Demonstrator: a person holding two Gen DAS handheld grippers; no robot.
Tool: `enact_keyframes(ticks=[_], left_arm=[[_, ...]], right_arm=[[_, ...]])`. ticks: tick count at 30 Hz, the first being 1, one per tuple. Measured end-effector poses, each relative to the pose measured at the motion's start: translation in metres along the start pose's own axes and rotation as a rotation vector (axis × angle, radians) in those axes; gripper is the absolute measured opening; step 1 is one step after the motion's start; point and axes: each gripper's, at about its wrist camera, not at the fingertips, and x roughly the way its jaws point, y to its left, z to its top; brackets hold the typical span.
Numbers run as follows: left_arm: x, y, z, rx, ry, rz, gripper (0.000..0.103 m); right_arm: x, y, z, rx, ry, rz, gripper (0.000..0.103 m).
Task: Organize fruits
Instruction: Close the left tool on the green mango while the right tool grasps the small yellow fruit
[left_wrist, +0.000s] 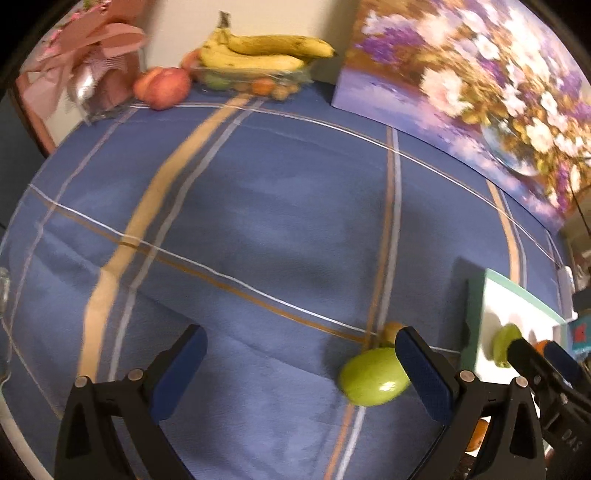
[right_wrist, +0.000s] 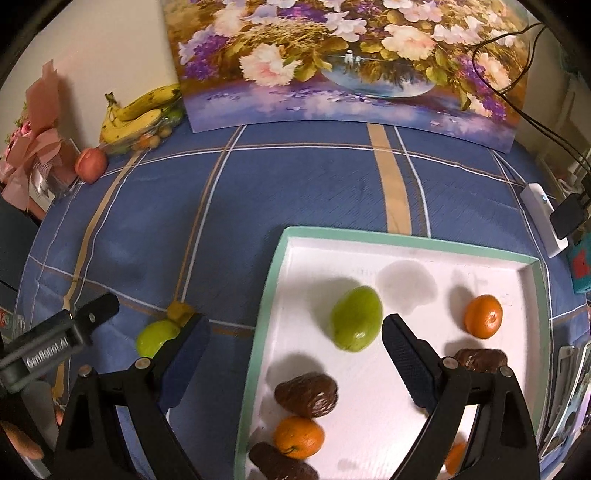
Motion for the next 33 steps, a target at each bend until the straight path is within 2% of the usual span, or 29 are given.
enact_keyframes(ticks=[2, 5, 8, 11, 13, 20, 22, 28, 33], left_arm=[[0.003, -0.008, -0.001, 0.019, 0.029, -0.017, 0.103], [0.007, -0.019, -0.006, 0.038, 0.048, 0.006, 0.103], [0.009, -0.025, -0.009, 0.031, 0.069, -0.023, 0.101], [0.009, -0.031, -0.011, 0.035, 0.078, -0.034, 0.088], [0.011, -0.033, -0.013, 0.039, 0.090, -0.037, 0.086], [0.018, -0.041, -0.017, 0.060, 0.122, -0.050, 0.067], [0.020, -0.041, -0.018, 0.058, 0.133, -0.059, 0.054], [0.017, -0.038, -0.018, 0.060, 0.130, -0.075, 0.054], [0.003, -0.019, -0.017, 0.017, 0.104, -0.083, 0.054]], right_arm=[[0.000, -0.005, 0.002, 0.006, 0.000, -0.002, 0.094], [0.000, -0.011, 0.001, 0.015, 0.004, -0.003, 0.094], [-0.001, -0.014, -0.001, 0.018, 0.011, -0.004, 0.094], [-0.001, -0.016, -0.003, 0.014, 0.015, -0.007, 0.094], [-0.003, -0.018, -0.003, 0.012, 0.014, -0.009, 0.094], [-0.006, -0.021, -0.003, 0.012, 0.012, -0.007, 0.094], [-0.006, -0.021, -0.004, 0.012, 0.013, -0.005, 0.094], [-0.006, -0.020, -0.003, 0.007, 0.014, -0.003, 0.094], [-0.004, -0.017, -0.004, 0.009, 0.014, -0.003, 0.094]])
